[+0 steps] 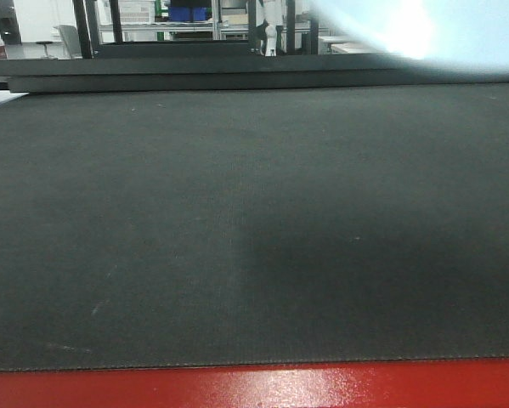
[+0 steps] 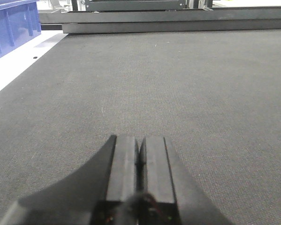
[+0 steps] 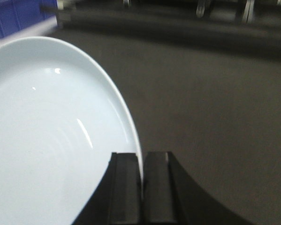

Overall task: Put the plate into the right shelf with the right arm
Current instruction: 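Close the right gripper on the plate rim and lift it, then hold the plate in the right gripper while driving along the table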

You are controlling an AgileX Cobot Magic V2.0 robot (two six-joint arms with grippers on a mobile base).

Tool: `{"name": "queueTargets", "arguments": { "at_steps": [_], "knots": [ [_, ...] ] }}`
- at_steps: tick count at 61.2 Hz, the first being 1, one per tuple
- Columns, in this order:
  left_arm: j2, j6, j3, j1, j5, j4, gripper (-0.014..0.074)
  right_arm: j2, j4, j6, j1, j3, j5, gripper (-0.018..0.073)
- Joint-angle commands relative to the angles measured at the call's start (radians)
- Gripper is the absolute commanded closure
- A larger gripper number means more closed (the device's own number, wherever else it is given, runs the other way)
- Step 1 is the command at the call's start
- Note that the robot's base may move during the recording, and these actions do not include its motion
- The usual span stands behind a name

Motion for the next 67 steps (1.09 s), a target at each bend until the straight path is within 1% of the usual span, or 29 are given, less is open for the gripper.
{"name": "queueTargets", "arguments": {
  "at_steps": [1, 9, 21, 67],
  "knots": [
    [-0.011, -0.003, 0.008, -0.005, -0.084, -0.006, 0.0643, -0.070, -0.017, -0.005, -0.002, -0.030, -0.109, 0.0531],
    [-0.011, -0.003, 0.008, -0.005, -0.084, -0.006, 0.0643, -0.158, -0.017, -0.005, -0.002, -0.033, -0.126, 0.0531],
    [-0.011, -0.003, 0.008, -0.005, -0.084, -0.006, 0.0643, -0.234, -0.017, -0.005, -0.002, -0.033, -0.168, 0.0531],
    [-0.011, -0.003, 0.008, -0.005, -0.084, -0.006, 0.0643, -0.237, -0.017, -0.005, -0.002, -0.032, -0.157, 0.0531]
  ]
}}
